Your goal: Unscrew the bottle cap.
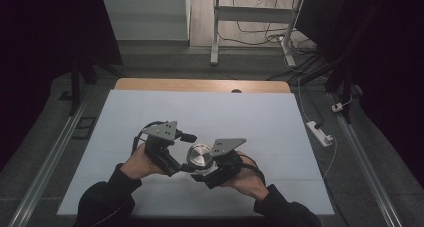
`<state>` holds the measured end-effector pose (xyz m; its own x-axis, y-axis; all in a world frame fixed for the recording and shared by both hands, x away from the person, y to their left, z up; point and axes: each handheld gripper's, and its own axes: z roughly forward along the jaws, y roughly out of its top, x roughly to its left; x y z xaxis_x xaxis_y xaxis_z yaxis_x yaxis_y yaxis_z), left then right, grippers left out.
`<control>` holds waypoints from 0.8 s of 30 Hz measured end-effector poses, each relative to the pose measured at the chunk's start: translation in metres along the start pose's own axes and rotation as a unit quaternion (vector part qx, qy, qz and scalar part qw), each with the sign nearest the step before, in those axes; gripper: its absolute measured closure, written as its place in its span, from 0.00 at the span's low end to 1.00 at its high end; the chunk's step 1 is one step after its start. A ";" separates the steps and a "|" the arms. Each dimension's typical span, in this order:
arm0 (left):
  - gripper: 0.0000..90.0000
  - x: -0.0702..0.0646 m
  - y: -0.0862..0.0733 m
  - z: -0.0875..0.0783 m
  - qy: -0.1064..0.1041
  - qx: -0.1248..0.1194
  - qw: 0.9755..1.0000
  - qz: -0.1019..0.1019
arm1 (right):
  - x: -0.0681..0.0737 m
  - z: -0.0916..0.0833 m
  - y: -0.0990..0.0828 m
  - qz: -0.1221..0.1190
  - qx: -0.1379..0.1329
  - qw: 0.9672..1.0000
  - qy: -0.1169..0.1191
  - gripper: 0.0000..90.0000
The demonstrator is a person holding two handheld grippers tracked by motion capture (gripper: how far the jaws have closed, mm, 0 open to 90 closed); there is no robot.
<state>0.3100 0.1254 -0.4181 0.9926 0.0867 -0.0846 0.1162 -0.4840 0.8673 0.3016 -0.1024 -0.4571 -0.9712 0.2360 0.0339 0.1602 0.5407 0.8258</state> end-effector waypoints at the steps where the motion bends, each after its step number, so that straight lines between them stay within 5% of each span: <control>1: 0.10 -0.002 0.000 0.002 -0.004 0.009 1.000 0.010 | 0.002 0.001 0.000 -0.006 0.002 1.000 0.005 0.17; 5: 0.18 -0.009 0.003 0.012 0.005 0.036 0.999 0.036 | 0.008 0.003 0.001 -0.029 0.009 0.999 0.018 0.17; 8: 0.22 -0.009 0.004 0.013 0.014 0.018 1.000 0.017 | 0.009 0.003 0.002 -0.033 0.007 0.999 0.011 0.17; 11: 0.23 -0.010 0.007 0.017 0.056 0.009 0.998 -0.005 | 0.006 0.001 0.002 -0.016 -0.001 1.000 -0.011 0.17; 14: 0.23 -0.015 0.012 0.025 0.115 0.008 0.993 -0.024 | 0.002 -0.001 0.001 0.002 -0.005 0.999 -0.043 0.17; 17: 0.23 -0.019 0.015 0.032 0.167 0.004 0.985 -0.044 | -0.001 0.000 0.000 0.027 -0.010 0.997 -0.077 0.17; 20: 0.23 -0.019 0.014 0.036 0.190 -0.006 0.980 -0.061 | -0.003 0.001 -0.001 0.043 -0.010 0.993 -0.105 0.17; 24: 0.23 -0.019 0.013 0.036 0.199 -0.020 0.977 -0.071 | -0.003 0.002 -0.001 0.048 -0.009 0.992 -0.119 0.17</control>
<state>0.2941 0.0864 -0.4230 0.8737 0.4863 -0.0142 0.2419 -0.4090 0.8799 0.3047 -0.1019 -0.4598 -0.8816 0.4715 -0.0188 0.2454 0.4921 0.8352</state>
